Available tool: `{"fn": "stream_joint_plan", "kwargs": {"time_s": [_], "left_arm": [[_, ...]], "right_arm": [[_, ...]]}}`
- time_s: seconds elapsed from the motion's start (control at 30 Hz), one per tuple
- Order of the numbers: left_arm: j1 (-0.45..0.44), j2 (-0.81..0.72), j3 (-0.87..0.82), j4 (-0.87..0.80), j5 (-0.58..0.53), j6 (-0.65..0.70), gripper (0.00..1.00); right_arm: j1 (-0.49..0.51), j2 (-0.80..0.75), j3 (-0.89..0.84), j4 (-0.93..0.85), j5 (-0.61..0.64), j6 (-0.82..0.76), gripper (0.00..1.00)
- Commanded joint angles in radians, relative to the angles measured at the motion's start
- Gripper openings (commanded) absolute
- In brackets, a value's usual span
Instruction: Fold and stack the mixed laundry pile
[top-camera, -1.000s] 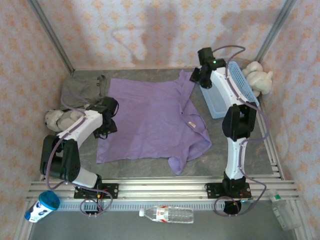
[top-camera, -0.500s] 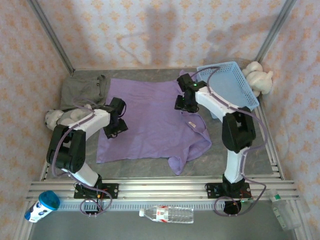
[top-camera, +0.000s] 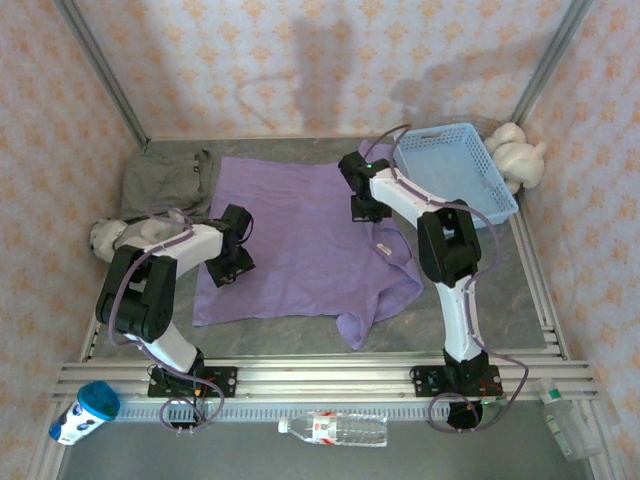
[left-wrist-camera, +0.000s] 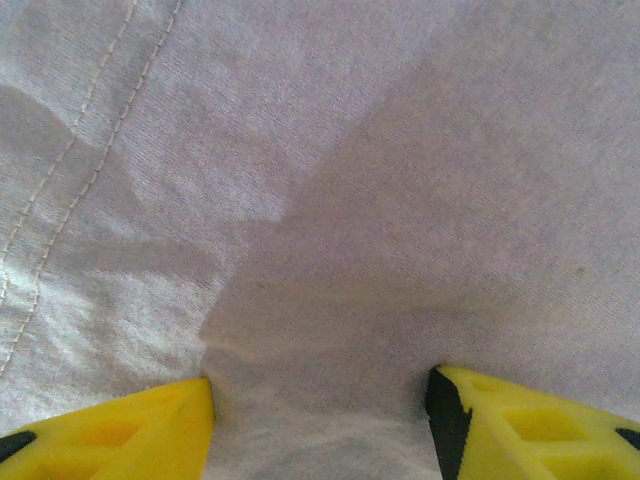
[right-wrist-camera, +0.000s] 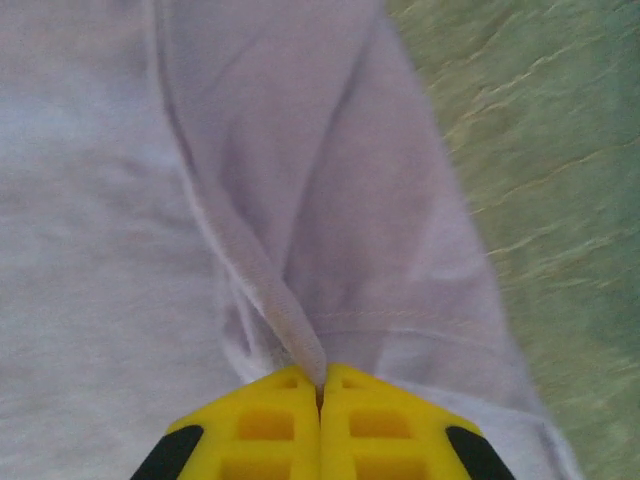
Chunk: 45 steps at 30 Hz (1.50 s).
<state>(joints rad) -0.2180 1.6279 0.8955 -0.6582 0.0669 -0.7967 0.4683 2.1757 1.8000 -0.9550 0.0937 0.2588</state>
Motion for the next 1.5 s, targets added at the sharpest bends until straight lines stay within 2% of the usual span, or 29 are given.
{"fn": "stream_joint_plan", "kwargs": {"time_s": [0.0,0.07,0.17,0.2,0.27,0.3,0.37,0.47,0.6,0.8,0.93,1.03,1.17,1.33,1.4,1.47], "left_arm": [[0.004,0.042,-0.022,-0.031,-0.072,-0.02,0.59],[0.005,0.035,-0.018,-0.045,-0.082,-0.016,0.59],[0.004,0.011,-0.027,-0.056,-0.091,-0.016,0.59],[0.005,0.003,-0.029,-0.062,-0.094,-0.016,0.59],[0.005,-0.013,-0.02,-0.074,-0.095,-0.013,0.59],[0.005,-0.021,-0.013,-0.079,-0.091,-0.011,0.59],[0.004,-0.041,0.01,-0.094,-0.085,0.0,0.6],[0.003,-0.063,0.061,-0.118,-0.073,0.028,0.63],[-0.002,-0.081,0.12,-0.132,-0.047,0.06,0.63],[-0.027,-0.064,0.146,-0.099,-0.006,0.077,0.64],[-0.034,-0.009,0.136,-0.058,0.004,0.076,0.64],[-0.034,0.052,0.142,-0.042,0.003,0.073,0.64],[-0.034,0.111,0.152,-0.02,0.008,0.052,0.63],[-0.032,0.164,0.167,-0.009,0.006,0.032,0.63],[-0.033,0.175,0.175,-0.01,-0.004,0.032,0.62],[-0.028,0.187,0.185,-0.017,-0.023,0.037,0.61]], "right_arm": [[-0.089,-0.068,0.04,-0.034,0.175,-0.054,0.0],[-0.163,-0.078,0.074,-0.037,0.206,-0.061,0.0],[-0.253,-0.052,0.16,-0.056,0.132,-0.071,0.02],[-0.264,-0.039,0.193,-0.068,0.112,-0.074,0.11],[-0.263,-0.016,0.243,-0.103,0.08,-0.074,0.35],[-0.258,-0.016,0.247,-0.11,0.06,-0.072,0.4],[-0.24,-0.051,0.2,-0.094,0.032,-0.064,0.45],[-0.207,-0.154,0.068,-0.047,0.005,-0.066,0.47],[-0.162,-0.32,-0.129,-0.022,-0.056,-0.038,0.47],[-0.075,-0.579,-0.504,0.058,-0.264,0.084,0.48],[0.012,-0.711,-0.728,0.086,-0.295,0.197,0.48],[0.026,-0.795,-0.882,0.107,-0.315,0.291,0.48],[0.026,-0.855,-1.001,0.154,-0.318,0.367,0.49],[0.026,-0.788,-1.056,0.265,-0.342,0.429,0.49],[0.026,-0.75,-1.066,0.309,-0.342,0.454,0.42],[0.025,-0.724,-1.053,0.281,-0.299,0.471,0.18]]}}
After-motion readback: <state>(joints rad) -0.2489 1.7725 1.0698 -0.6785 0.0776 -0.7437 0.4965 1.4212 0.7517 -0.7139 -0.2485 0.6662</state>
